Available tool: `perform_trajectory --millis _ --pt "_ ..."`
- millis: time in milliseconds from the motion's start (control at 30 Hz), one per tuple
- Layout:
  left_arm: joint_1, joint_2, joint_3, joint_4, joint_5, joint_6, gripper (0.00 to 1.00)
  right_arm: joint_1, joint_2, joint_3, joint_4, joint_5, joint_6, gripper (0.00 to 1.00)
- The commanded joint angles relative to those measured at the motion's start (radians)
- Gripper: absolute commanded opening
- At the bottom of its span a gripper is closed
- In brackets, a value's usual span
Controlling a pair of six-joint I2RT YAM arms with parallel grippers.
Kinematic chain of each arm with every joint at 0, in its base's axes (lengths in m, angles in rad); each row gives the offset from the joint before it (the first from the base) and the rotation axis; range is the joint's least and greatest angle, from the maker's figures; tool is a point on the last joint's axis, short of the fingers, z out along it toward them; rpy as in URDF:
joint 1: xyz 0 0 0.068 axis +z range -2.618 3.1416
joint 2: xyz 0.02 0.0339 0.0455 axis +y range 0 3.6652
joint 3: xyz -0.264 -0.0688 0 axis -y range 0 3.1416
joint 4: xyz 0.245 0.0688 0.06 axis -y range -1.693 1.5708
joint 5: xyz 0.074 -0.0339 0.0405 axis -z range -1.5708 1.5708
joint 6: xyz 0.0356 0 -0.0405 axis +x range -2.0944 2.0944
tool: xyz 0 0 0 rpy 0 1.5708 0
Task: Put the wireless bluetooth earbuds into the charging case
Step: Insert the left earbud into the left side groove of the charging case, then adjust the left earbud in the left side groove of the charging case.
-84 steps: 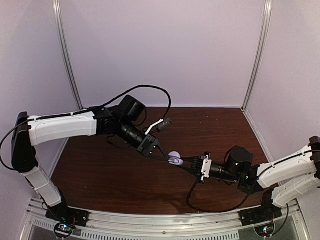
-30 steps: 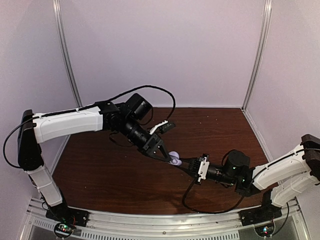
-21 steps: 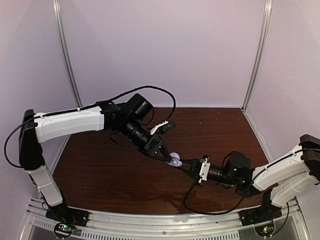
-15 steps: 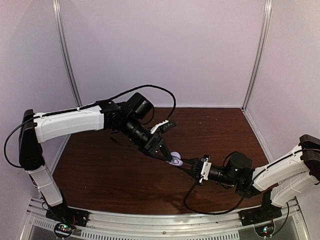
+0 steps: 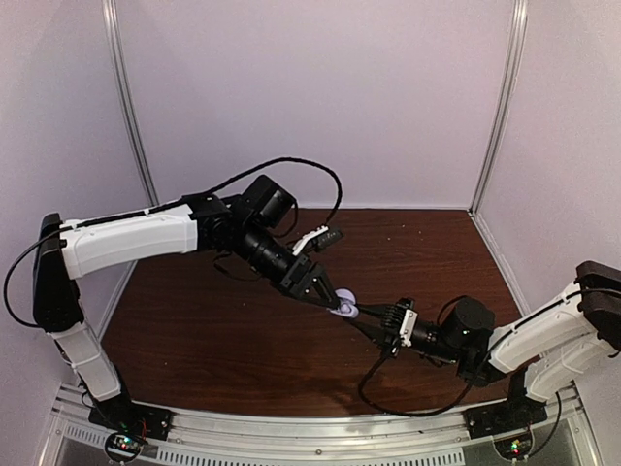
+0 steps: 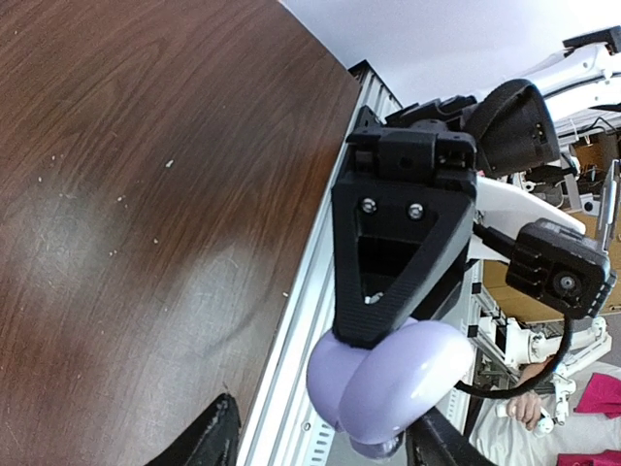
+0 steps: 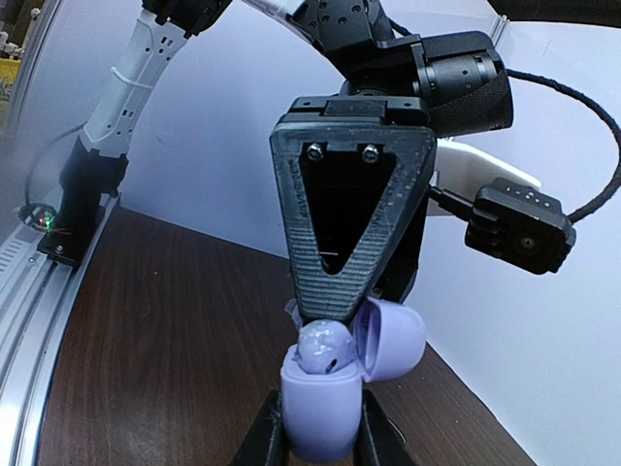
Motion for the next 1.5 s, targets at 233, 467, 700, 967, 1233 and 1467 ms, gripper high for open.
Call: perform_trajectory --millis 233,467,700,967,1233,1467 --pt "-0.015 -0.128 -0.043 0.171 -0.022 0.084 0.69 -0.006 0.02 -0.007 0.118 -0.05 0.081 0.0" --pt "-0.015 -0.259 -0.149 0.312 -0.055 0.14 0.71 -0.024 0.018 -0.019 0.169 -0.074 0.17 0.0" --pt "-0.015 -0.429 -0.356 0.529 -0.235 0.236 0.94 -0.061 -0.033 -0.018 0.159 -0.187 0.326 0.0" --pt "-0.036 -0.465 -0.458 0.687 -0.239 0.338 0.97 -0.072 -0.109 0.015 0.072 -0.341 0.445 0.0" --pt "-0.075 -0.507 -0.494 0.715 -0.296 0.386 0.55 -0.073 -0.144 0.02 0.034 -0.228 0.469 0.0" --pt "-0.1 -0.462 -0.472 0.683 -0.307 0.368 0.36 -0.074 -0.157 0.025 -0.02 -0.082 0.432 0.0"
